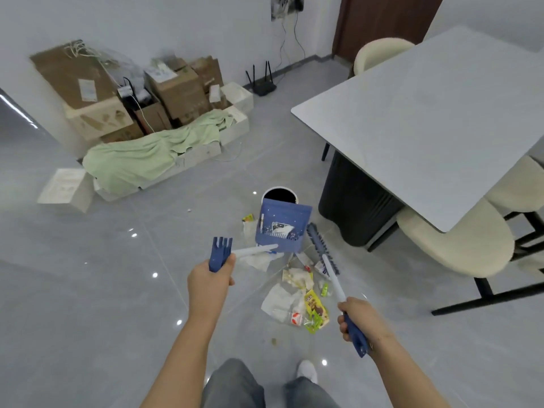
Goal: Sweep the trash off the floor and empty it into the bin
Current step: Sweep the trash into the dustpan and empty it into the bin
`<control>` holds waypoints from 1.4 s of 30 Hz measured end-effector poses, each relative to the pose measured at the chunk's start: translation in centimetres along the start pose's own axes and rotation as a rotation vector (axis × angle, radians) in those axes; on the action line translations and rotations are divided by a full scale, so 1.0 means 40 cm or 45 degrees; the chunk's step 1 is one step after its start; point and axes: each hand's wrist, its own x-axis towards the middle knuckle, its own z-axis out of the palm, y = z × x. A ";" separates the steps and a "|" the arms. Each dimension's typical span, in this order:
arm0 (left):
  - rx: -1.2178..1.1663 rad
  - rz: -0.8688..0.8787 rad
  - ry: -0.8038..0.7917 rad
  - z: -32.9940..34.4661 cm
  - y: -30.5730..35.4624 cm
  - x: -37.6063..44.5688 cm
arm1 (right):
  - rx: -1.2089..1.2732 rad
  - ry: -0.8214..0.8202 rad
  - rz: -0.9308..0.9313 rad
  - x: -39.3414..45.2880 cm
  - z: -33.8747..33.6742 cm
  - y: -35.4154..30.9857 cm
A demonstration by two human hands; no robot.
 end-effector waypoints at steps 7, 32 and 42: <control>-0.343 -0.198 -0.166 -0.005 0.075 0.258 | 0.070 0.099 0.078 0.066 0.124 -0.135; -1.379 -1.318 -0.253 -0.107 -0.031 0.672 | 0.522 0.147 0.105 0.113 0.477 -0.291; -1.831 -1.525 -0.114 -0.083 -0.006 0.618 | 0.467 0.108 0.090 0.096 0.436 -0.256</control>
